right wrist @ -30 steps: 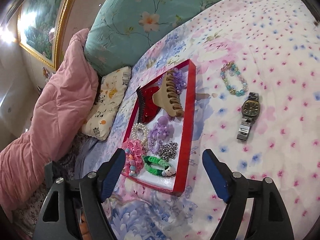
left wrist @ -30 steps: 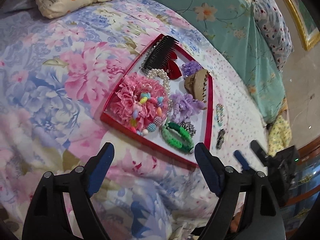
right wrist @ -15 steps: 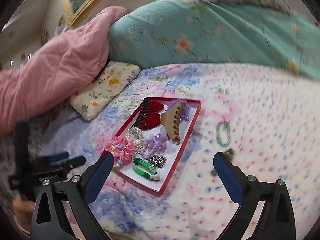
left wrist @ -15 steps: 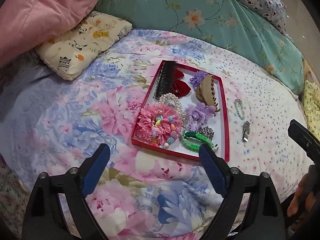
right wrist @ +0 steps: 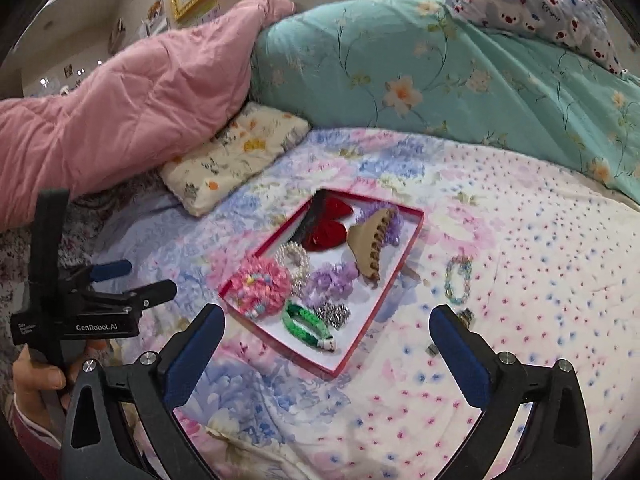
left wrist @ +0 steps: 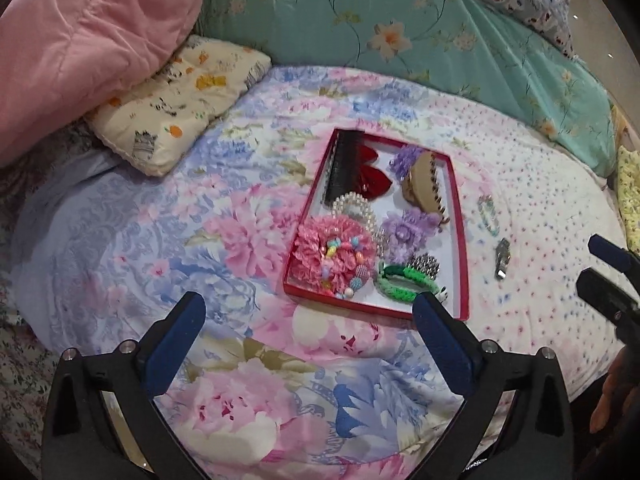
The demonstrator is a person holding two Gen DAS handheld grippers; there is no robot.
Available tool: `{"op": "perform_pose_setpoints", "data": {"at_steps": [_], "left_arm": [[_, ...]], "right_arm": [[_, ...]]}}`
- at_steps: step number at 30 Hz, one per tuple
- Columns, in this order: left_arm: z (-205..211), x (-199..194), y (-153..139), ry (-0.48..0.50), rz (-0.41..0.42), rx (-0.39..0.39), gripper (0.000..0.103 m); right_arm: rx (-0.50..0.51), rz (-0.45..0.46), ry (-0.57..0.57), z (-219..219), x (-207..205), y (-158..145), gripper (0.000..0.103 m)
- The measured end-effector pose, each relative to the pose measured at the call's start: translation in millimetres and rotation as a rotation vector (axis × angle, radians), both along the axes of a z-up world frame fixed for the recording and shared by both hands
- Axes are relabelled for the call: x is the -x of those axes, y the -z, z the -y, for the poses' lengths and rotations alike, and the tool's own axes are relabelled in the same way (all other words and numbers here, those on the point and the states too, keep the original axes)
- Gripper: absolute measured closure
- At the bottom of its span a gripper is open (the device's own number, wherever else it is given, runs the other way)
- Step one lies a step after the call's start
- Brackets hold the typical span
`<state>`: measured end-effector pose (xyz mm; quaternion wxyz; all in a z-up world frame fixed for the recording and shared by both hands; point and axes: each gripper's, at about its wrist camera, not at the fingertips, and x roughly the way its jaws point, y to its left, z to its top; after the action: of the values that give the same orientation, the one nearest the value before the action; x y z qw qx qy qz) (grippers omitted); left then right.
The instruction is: Organize jewelry
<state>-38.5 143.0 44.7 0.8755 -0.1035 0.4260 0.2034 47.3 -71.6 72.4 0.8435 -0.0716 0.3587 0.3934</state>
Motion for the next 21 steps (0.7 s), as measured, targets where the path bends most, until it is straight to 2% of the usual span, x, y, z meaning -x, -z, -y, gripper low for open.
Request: {"op": "perform_pose_setpoints", "data": {"at_steps": [9,21], "left_arm": [[0,-9,25,-0.015,-0.067,0.004,0.000],[-3,-13,32,-0.032,-0.081,-0.015,0.000]], "right_arm": [[0.087,-0.081,0.004,-17,-7,43,0.000],[0.112,-0.127,0.008,-24,-13,59,0.000]]}}
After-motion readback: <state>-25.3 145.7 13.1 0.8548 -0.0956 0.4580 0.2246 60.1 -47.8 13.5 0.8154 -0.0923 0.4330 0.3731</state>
